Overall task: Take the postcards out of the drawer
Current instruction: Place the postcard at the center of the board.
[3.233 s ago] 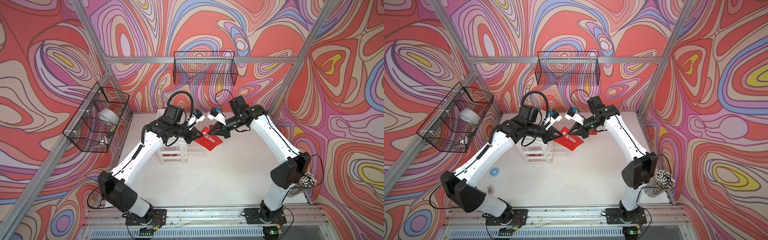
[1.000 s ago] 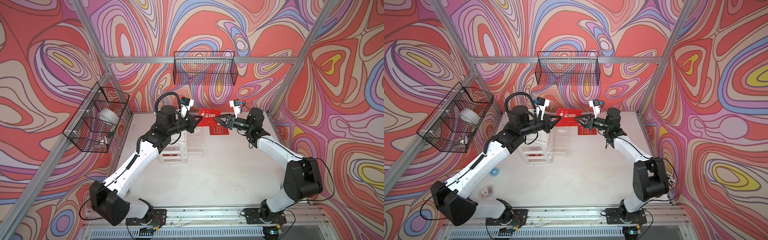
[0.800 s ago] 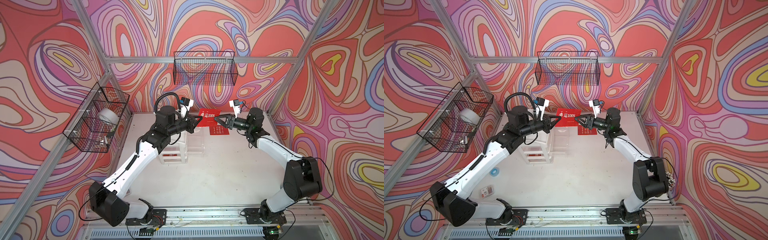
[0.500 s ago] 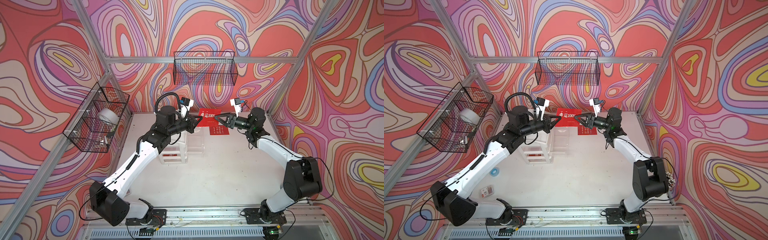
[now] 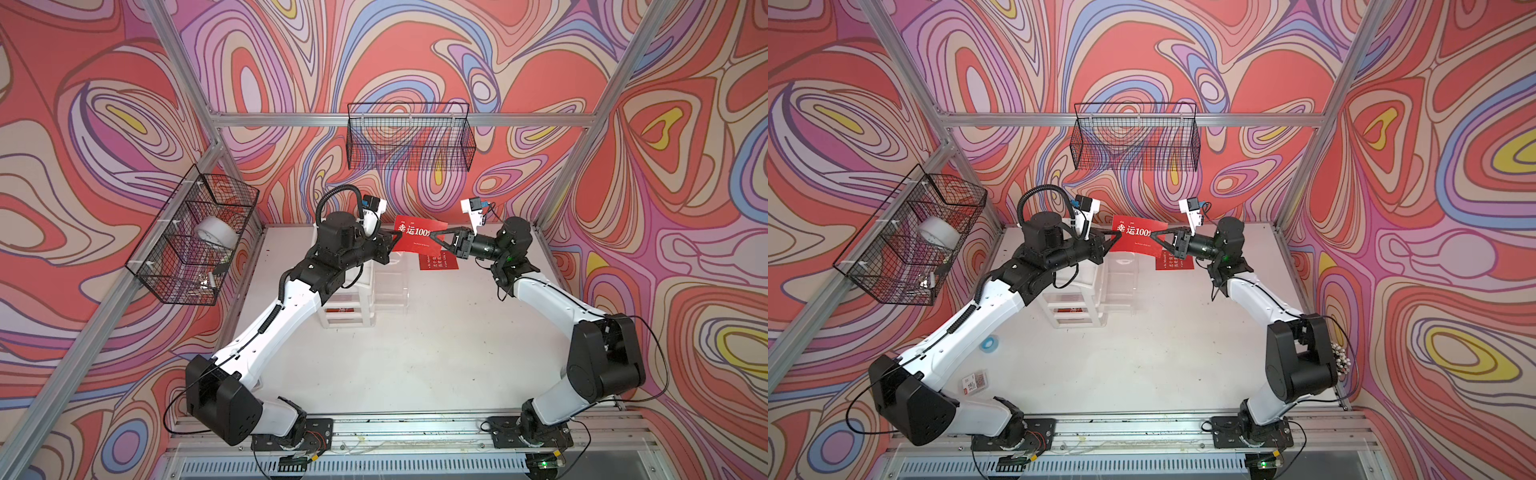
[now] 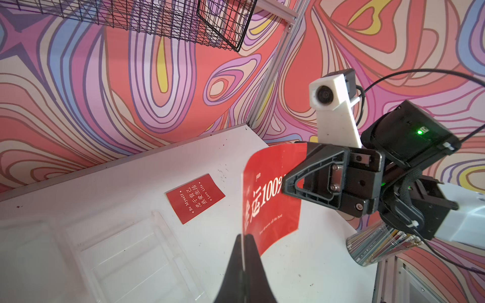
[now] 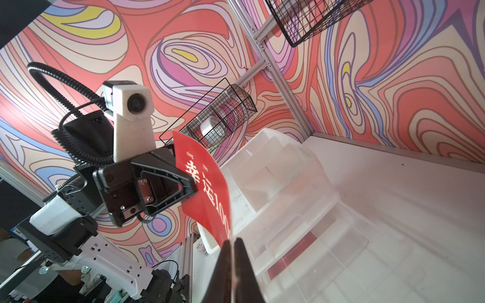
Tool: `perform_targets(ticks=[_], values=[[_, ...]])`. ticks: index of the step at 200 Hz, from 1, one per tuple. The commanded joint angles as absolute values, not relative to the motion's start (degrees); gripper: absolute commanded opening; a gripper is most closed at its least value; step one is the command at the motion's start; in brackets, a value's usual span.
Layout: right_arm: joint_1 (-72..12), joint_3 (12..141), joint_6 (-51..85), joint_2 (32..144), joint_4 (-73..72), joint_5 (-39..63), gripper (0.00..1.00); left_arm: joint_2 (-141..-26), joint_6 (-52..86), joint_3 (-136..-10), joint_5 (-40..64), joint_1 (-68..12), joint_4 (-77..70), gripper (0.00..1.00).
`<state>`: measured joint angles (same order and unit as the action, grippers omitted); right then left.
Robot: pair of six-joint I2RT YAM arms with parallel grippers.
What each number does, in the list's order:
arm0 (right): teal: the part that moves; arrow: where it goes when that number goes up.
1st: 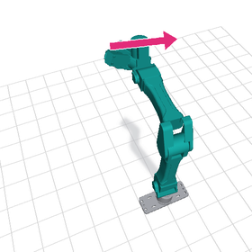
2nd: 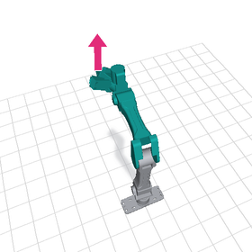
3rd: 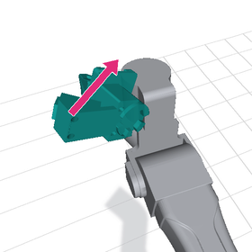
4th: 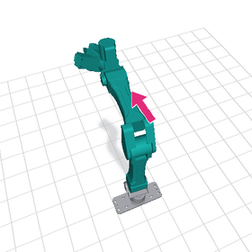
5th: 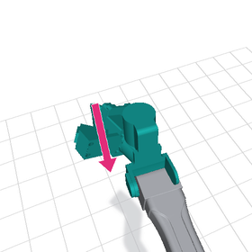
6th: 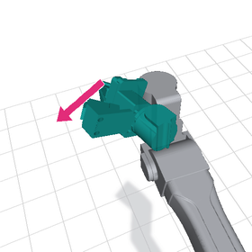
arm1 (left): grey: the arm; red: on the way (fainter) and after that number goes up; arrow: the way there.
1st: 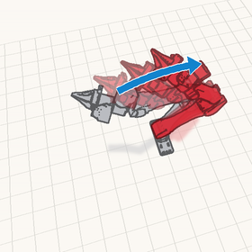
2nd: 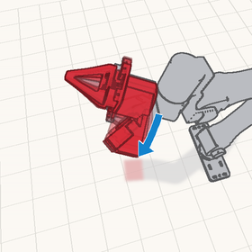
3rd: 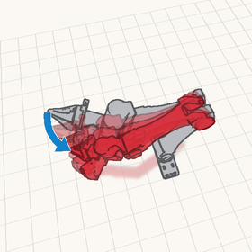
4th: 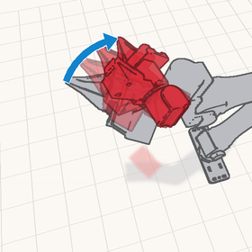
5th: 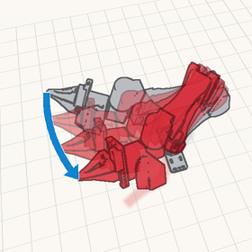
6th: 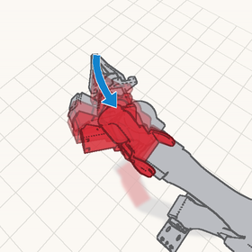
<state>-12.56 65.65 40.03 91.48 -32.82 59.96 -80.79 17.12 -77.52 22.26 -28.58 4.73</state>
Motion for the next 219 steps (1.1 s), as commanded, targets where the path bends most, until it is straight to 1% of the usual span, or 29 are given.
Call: perform_targets(ticks=[1, 11, 18, 26, 44, 71, 113, 162, 190, 206, 219], values=[[-12.8, 67.9, 37.7, 89.9, -27.6, 59.0, 0.0, -81.3, 16.6, -78.9, 20.3, -28.7, 4.6, 0.09], [-12.8, 69.1, 35.9, 89.8, -24.5, 58.4, 0.0, -81.2, 16.4, -78.8, 19.9, -28.7, 4.9, 0.14], [-12.7, 70.2, 34.4, 89.8, -21.5, 58.1, 0.0, -81.1, 16.5, -78.8, 19.4, -28.7, 5.1, 0.22], [-12.7, 71.3, 32.4, 89.7, -18.6, 57.7, 0.0, -81.0, 16.5, -78.8, 18.6, -28.7, 5.7, 0.29], [-12.2, 74.0, 28.4, 89.5, -11.6, 56.4, 0.0, -80.8, 16.5, -79.7, 16.2, -28.7, 8.4, 0.33], [-9.7, 77.0, 25.5, 89.9, -4.8, 55.8, 0.0, -79.4, 15.8, -79.5, 12.9, -28.7, 10.9, 0.35], [-4.5, 80.5, 23.3, 92.8, 2.9, 57.7, 0.0, -76.3, 14.9, -78.3, 6.2, -28.7, 14.7, 0.36], [-0.6, 81.1, 19.7, 96.7, 11.1, 57.7, 0.0, -71.7, 13.5, -76.7, -2.5, -28.3, 21.0, 0.37], [-0.2, 81.1, 17.1, 99.9, 16.1, 55.3, 0.0, -68.9, 16.0, -76.1, -0.7, -24.6, 25.7, 0.37], [-0.2, 81.0, 15.8, 101.2, 18.4, 53.9, 0.0, -66.5, 17.3, -74.2, 0.3, -22.4, 26.1, 0.37], [-0.2, 80.4, 15.0, 104.3, 19.2, 53.5, 0.0, -64.8, 17.5, -72.7, 0.5, -21.1, 26.3, 0.37]])
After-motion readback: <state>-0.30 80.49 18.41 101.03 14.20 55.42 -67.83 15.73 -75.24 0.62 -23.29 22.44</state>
